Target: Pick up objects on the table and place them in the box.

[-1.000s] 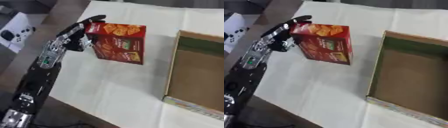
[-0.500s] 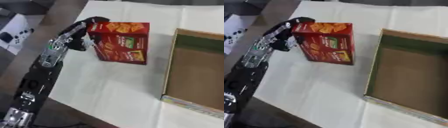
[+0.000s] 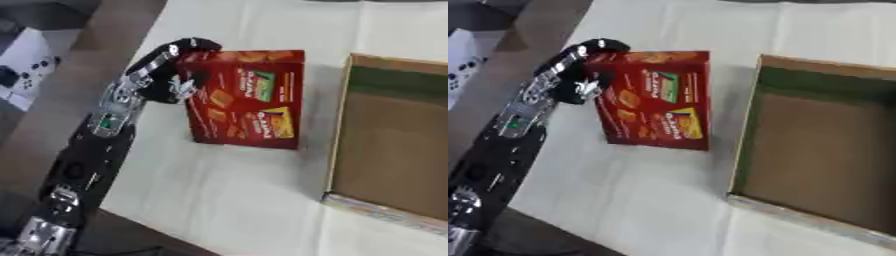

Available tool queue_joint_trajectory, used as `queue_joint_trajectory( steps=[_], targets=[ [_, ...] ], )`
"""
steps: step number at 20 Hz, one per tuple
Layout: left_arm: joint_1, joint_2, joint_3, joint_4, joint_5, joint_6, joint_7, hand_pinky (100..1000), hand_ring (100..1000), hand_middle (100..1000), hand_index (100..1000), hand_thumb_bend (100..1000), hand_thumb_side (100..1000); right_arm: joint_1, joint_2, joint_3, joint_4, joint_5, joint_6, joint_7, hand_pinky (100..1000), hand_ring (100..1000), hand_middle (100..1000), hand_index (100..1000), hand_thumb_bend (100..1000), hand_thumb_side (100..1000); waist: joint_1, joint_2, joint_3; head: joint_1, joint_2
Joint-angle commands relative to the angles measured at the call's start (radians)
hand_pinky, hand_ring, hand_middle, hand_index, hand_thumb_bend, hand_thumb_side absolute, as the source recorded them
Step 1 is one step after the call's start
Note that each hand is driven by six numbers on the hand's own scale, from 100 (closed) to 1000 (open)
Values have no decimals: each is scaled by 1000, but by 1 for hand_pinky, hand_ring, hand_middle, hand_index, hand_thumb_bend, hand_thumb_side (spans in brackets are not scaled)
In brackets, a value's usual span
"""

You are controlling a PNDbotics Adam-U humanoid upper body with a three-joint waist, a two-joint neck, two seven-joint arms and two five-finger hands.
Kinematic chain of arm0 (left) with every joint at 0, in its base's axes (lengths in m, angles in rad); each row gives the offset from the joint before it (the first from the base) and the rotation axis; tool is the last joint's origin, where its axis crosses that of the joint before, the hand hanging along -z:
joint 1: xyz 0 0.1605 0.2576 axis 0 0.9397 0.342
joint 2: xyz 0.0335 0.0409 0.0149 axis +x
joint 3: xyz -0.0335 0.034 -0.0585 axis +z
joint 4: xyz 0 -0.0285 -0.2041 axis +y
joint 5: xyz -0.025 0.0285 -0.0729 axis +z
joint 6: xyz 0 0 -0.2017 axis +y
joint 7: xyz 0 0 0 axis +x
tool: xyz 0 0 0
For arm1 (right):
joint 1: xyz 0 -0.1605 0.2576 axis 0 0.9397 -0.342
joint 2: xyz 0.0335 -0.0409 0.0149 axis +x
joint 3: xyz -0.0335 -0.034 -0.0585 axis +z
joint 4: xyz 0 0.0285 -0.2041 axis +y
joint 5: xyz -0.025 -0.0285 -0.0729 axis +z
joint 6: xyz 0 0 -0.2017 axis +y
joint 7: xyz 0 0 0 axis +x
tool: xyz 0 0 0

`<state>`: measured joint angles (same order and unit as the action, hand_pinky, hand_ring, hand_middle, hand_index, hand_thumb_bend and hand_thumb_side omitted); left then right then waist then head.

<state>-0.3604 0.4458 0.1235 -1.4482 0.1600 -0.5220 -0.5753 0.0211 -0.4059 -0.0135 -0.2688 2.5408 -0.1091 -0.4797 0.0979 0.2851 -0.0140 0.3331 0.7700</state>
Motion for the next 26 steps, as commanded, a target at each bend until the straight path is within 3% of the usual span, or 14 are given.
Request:
queue_joint_trajectory(
  steps=[1, 6, 14, 21, 26],
  targets=[
    [-10, 11, -7, -20, 22, -117, -121, 100, 293, 400, 460, 100, 454, 3, -25, -4, -3, 5, -5, 1, 332, 518, 645, 765, 100, 1000, -3, -10, -2, -16, 0],
    [-53, 15, -14, -21, 71, -81, -115, 100, 280, 401, 463, 100, 486, 3, -22, -3, -3, 10, -12, 2, 333, 519, 646, 765, 100, 1000, -7, -16, -2, -17, 0],
    [-165, 26, -40, -39, 262, 34, -154, 100, 284, 411, 470, 100, 517, 3, -16, -1, 0, 24, -29, 2, 334, 521, 647, 765, 100, 1000, -14, -33, -6, -19, 0],
    [-215, 13, -67, -30, 292, 78, -203, 100, 286, 417, 476, 100, 533, 2, -14, 0, 1, 36, -41, 3, 335, 523, 648, 766, 100, 1000, -16, -42, -10, -28, 0],
    [-240, -14, -101, -94, 332, 103, -181, 100, 327, 445, 504, 100, 538, -6, -11, 1, 0, 45, -55, 0, 335, 524, 649, 766, 100, 1000, -19, -45, -17, -35, 0]
  ],
)
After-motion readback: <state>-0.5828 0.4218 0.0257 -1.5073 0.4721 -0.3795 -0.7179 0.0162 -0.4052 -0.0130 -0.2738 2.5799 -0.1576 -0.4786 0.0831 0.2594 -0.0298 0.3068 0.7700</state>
